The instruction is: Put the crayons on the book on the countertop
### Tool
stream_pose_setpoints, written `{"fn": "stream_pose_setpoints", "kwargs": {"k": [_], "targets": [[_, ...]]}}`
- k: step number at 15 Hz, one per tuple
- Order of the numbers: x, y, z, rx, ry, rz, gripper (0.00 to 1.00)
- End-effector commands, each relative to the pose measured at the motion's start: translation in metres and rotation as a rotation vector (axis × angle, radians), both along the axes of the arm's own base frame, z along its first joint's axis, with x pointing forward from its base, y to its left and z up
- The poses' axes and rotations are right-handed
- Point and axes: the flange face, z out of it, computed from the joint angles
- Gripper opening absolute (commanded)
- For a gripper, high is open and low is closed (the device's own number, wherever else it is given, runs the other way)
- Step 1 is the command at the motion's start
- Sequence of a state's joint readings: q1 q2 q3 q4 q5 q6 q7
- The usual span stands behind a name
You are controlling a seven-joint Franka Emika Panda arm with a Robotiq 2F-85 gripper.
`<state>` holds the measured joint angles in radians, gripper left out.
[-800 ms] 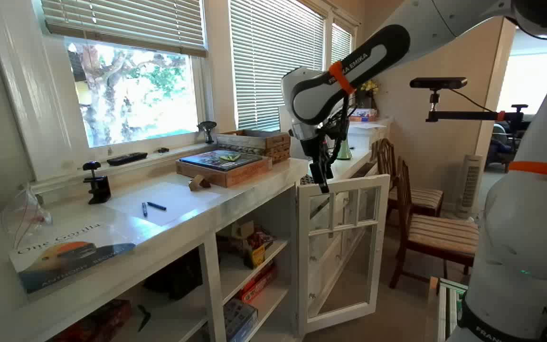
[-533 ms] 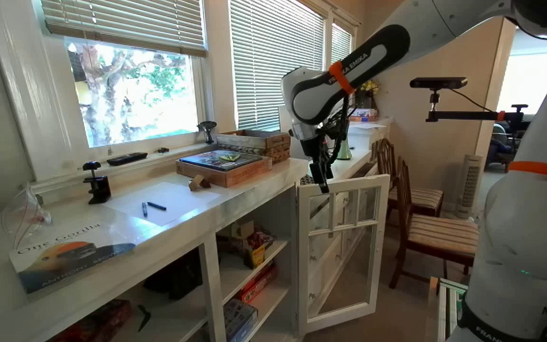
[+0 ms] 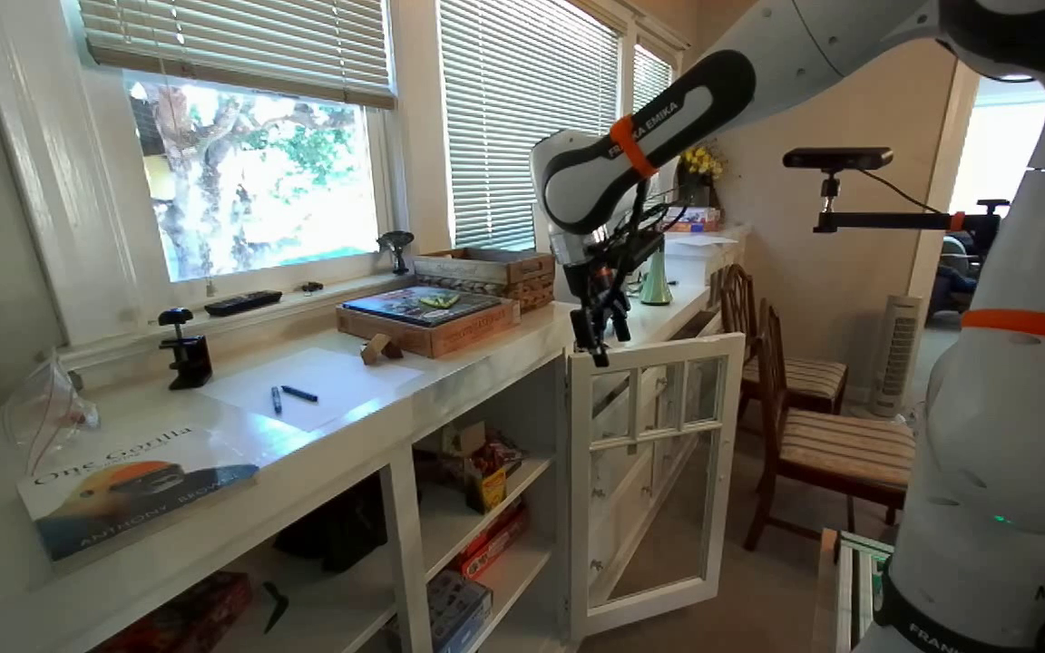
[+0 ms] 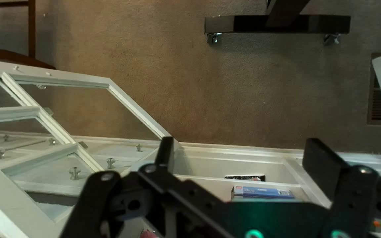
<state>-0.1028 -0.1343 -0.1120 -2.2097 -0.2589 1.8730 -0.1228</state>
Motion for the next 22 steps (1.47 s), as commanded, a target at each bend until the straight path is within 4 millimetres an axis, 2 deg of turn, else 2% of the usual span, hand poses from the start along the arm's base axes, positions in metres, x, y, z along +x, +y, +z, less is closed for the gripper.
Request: {"fn": "stream_pose_setpoints", "kwargs": {"k": [1,4,8,11,15,16,22], "targets": [[0.036,-0.013,-0.006,0.014,-0.028,-0.195,1.0],[0.056,-0.019,0.006,0.059,-0.098,-0.333,1.0],[0.08,-0.031,0.028,0.123,-0.29,-0.441,1.0],[0.095,-0.042,0.042,0.122,-0.44,-0.449,1.0],[0.11,-0.045,0.05,0.112,-0.552,-0.458,1.0],[0.099,-0.043,0.052,0.1,-0.519,-0.42,1.0],[0.105,-0.044,0.052,0.097,-0.54,-0.433,1.0]]}}
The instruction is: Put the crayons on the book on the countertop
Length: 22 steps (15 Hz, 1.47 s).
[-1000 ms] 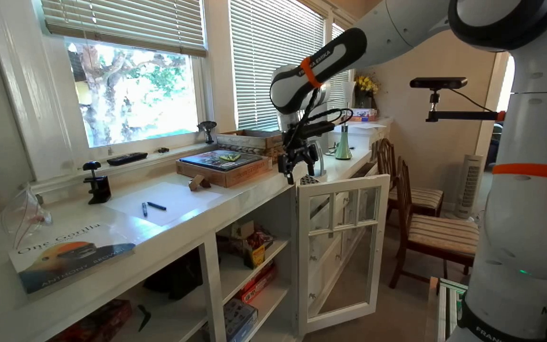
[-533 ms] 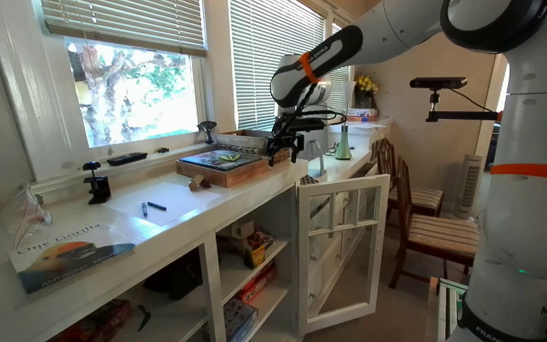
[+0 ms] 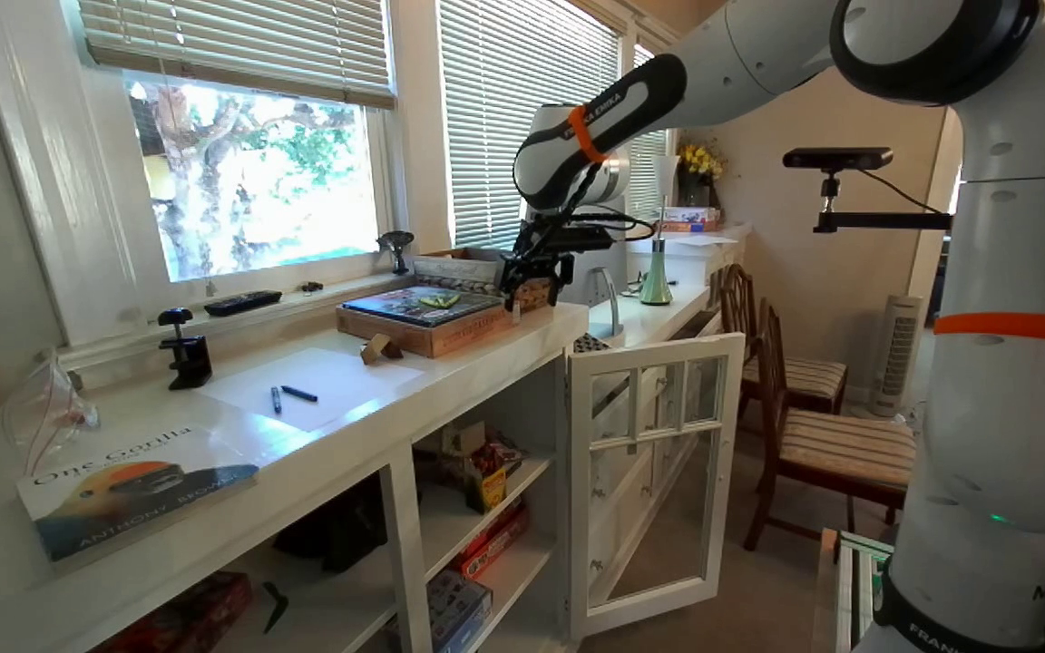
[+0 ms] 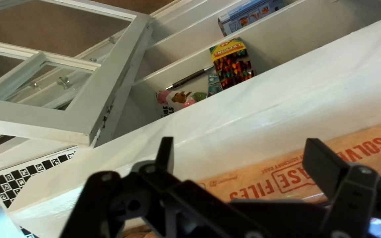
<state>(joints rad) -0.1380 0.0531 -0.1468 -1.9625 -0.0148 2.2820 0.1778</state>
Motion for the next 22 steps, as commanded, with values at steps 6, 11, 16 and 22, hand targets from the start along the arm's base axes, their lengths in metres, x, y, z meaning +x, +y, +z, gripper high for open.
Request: {"fn": "stream_pose_setpoints", "kwargs": {"k": [6,11,16,22], "targets": [[0.011,-0.023,0.024,-0.079,-0.153,-0.003,1.0],[0.014,-0.036,0.034,-0.032,-0.166,-0.058,1.0],[0.024,-0.045,0.035,0.047,-0.135,-0.174,1.0],[0.052,-0.041,0.028,0.034,-0.092,-0.168,1.0]]}}
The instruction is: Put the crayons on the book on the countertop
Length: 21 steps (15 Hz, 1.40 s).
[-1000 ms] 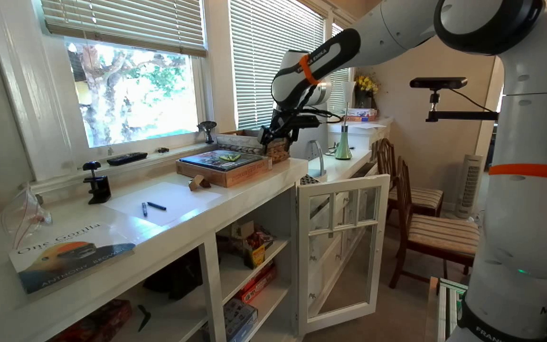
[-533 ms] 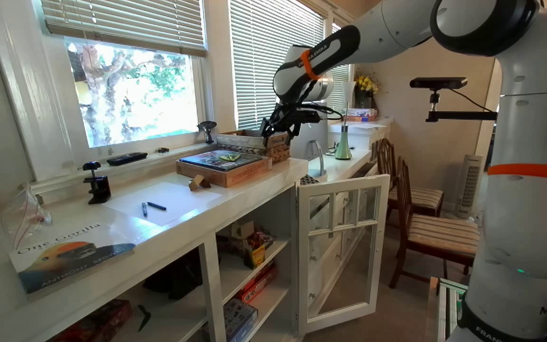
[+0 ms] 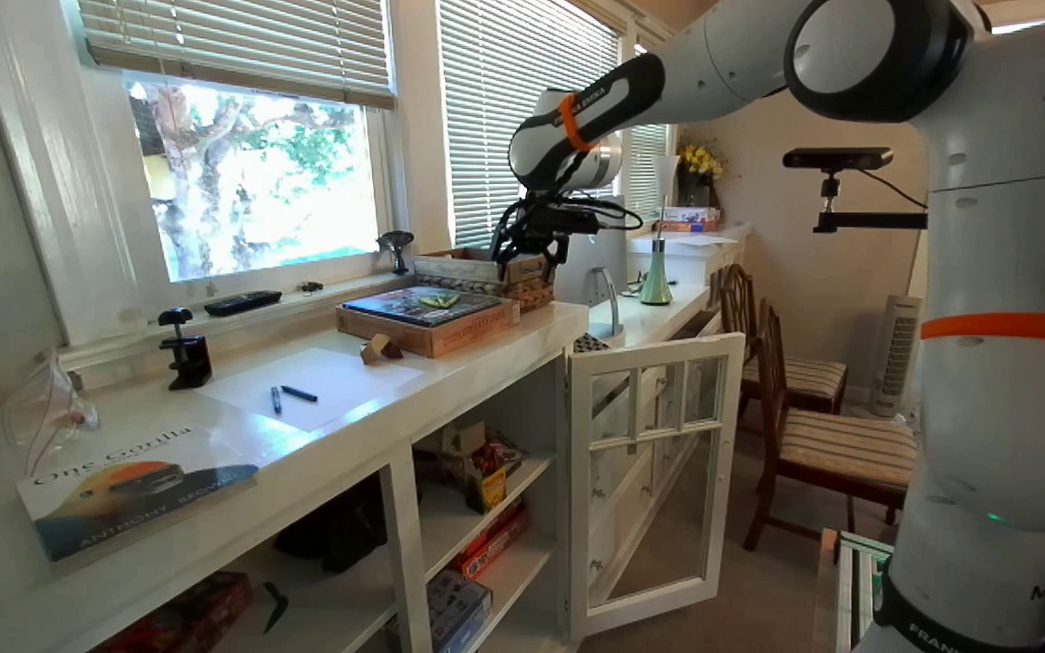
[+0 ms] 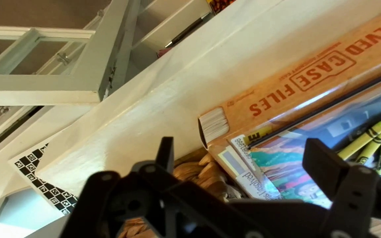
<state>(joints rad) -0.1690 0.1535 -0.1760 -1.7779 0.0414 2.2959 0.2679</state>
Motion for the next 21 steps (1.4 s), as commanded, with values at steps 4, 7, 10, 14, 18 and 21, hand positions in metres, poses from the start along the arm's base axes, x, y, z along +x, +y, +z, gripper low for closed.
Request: {"fn": "stream_pose_setpoints", "kwargs": {"k": [4,7,10,14,18,21], "targets": [[0.042,0.017,-0.012,-0.007,0.014,0.024,1.0],[0.057,0.029,-0.01,-0.001,0.004,0.022,1.0],[0.071,0.038,-0.009,-0.016,-0.005,0.017,1.0],[0.088,0.045,-0.016,-0.053,0.008,0.044,1.0],[0.103,0.042,-0.032,-0.097,0.025,0.061,1.0],[0.111,0.041,-0.036,-0.116,0.019,0.066,1.0]]}}
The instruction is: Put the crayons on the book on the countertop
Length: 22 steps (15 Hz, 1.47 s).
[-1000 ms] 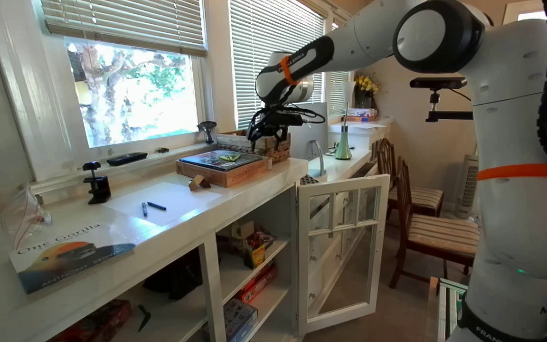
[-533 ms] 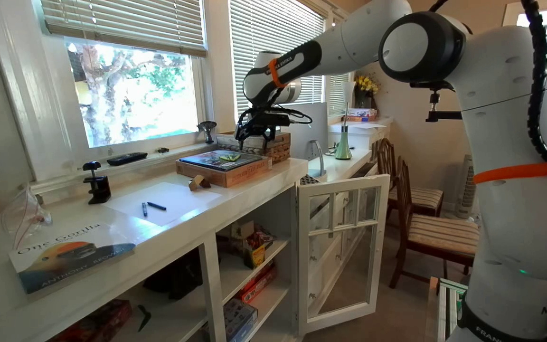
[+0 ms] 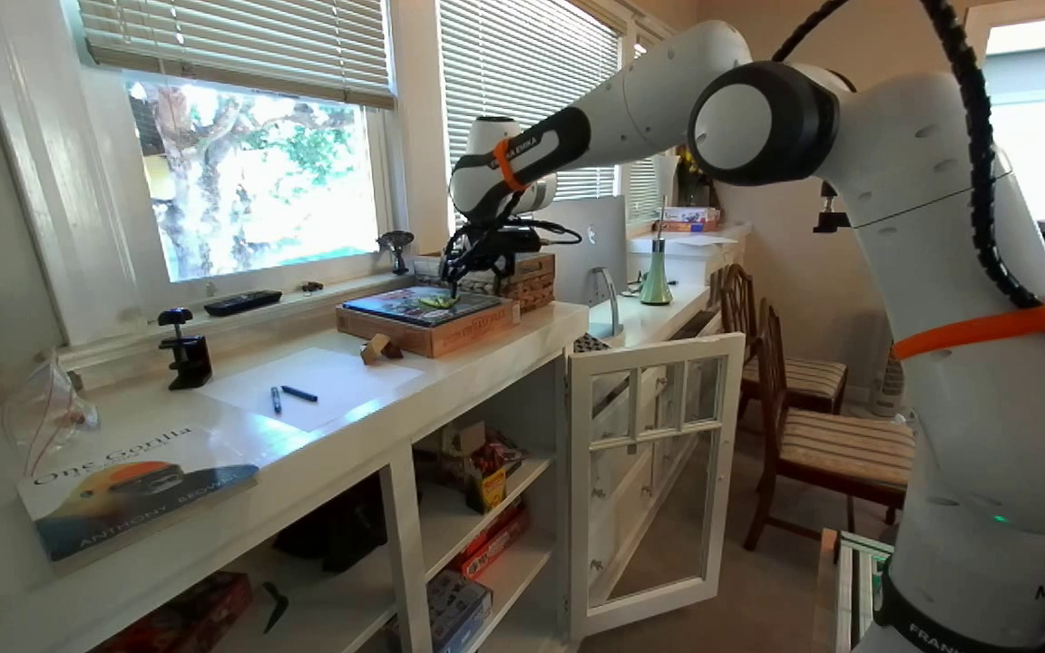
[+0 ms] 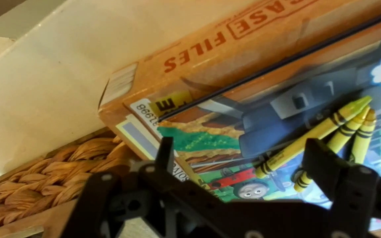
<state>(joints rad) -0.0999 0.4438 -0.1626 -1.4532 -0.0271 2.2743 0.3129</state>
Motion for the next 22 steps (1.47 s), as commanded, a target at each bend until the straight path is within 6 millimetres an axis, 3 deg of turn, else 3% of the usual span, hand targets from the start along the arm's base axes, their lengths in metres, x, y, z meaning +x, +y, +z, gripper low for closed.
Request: {"fn": "stream_pose_setpoints", "kwargs": {"k": [1,15,16,17,18,20,22], "targets": [[0.015,-0.001,-0.003,-0.026,0.001,-0.013,1.0],[0.028,0.0,-0.006,-0.001,0.013,-0.062,0.98],[0.028,0.0,-0.005,-0.001,0.016,-0.062,0.85],[0.029,0.0,-0.004,-0.003,0.016,-0.064,0.85],[0.03,0.0,-0.003,-0.006,0.013,-0.065,0.7],[0.03,0.0,-0.001,-0.008,0.011,-0.068,0.6],[0.031,-0.001,0.002,-0.01,0.012,-0.069,0.38]]}}
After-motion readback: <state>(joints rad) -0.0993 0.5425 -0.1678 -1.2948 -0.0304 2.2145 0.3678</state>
